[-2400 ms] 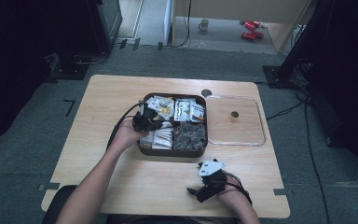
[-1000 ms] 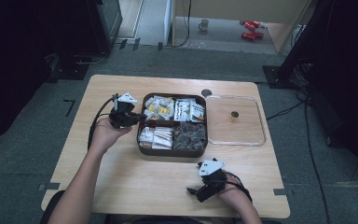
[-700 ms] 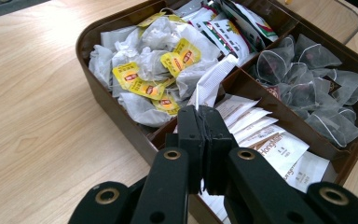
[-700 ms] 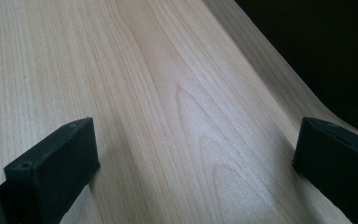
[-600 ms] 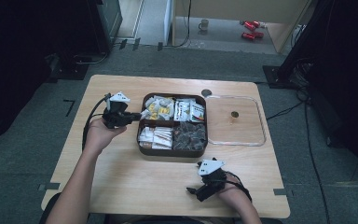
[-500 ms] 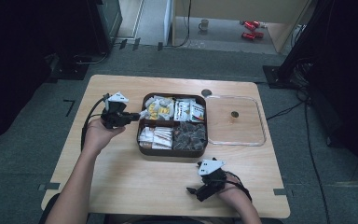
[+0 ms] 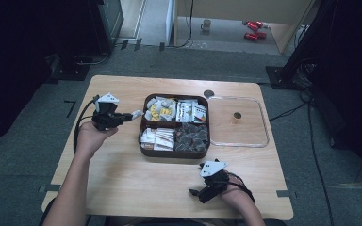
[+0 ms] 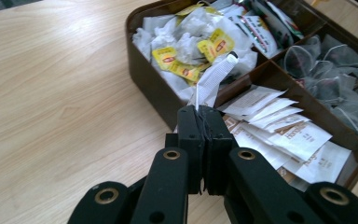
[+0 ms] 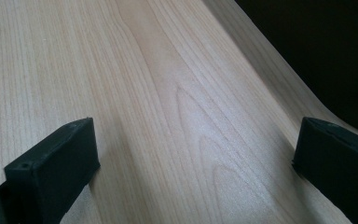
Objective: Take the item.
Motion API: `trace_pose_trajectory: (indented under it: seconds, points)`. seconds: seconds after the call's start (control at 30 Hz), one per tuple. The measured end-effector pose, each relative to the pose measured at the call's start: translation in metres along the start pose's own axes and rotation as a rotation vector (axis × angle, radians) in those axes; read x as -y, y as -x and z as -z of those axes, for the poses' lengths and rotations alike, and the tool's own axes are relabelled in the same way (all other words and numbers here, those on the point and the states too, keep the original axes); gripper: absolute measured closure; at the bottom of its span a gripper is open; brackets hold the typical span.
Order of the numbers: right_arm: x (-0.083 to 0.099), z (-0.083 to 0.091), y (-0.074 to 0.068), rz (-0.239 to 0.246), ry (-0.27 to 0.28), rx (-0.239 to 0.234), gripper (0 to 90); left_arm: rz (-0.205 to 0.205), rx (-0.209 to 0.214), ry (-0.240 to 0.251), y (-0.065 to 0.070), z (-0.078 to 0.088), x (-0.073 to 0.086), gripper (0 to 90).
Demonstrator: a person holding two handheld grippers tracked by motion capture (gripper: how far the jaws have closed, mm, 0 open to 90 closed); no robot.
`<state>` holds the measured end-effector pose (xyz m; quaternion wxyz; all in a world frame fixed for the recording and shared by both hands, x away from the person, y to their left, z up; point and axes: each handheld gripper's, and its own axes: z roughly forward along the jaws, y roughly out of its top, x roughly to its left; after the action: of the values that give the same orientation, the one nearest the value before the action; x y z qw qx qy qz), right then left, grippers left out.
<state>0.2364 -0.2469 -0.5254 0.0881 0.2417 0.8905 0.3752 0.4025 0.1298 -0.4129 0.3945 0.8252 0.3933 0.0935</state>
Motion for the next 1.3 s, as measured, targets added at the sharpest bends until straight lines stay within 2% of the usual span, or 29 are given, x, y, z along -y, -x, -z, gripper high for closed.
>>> trace_pose_trajectory:
  seconds: [0.23, 0.47, 0.67, 0.8, 0.93, 1.17, 1.3]
  points:
    - [0.0, 0.0, 0.0, 0.001, 0.0, -0.001, 0.0, 0.027, -0.024, -0.003, -0.011, 0.003, 0.006, 89.2]
    - [0.0, 0.0, 0.0, 0.0, 0.0, -0.001, 0.0, 0.059, -0.026, -0.01, -0.023, 0.004, 0.011, 89.1]
    - [0.0, 0.0, 0.0, 0.001, 0.0, -0.001, 0.0, 0.076, -0.051, -0.022, -0.031, 0.003, 0.015, 89.2]
    - [0.0, 0.0, 0.0, 0.001, 0.001, -0.001, 0.0, 0.083, -0.063, -0.033, -0.036, -0.002, 0.019, 89.1]
    - [0.0, 0.0, 0.0, 0.001, 0.0, -0.001, 0.0, 0.072, -0.077, -0.068, -0.041, -0.014, 0.023, 89.0]
    - [0.0, 0.0, 0.0, 0.002, 0.001, -0.001, 0.0, 0.11, -0.099, -0.097, -0.056, -0.026, 0.035, 88.9]
    - [0.0, 0.0, 0.0, 0.001, 0.001, -0.001, 0.0, 0.103, -0.12, -0.119, -0.057, -0.031, 0.038, 88.7]
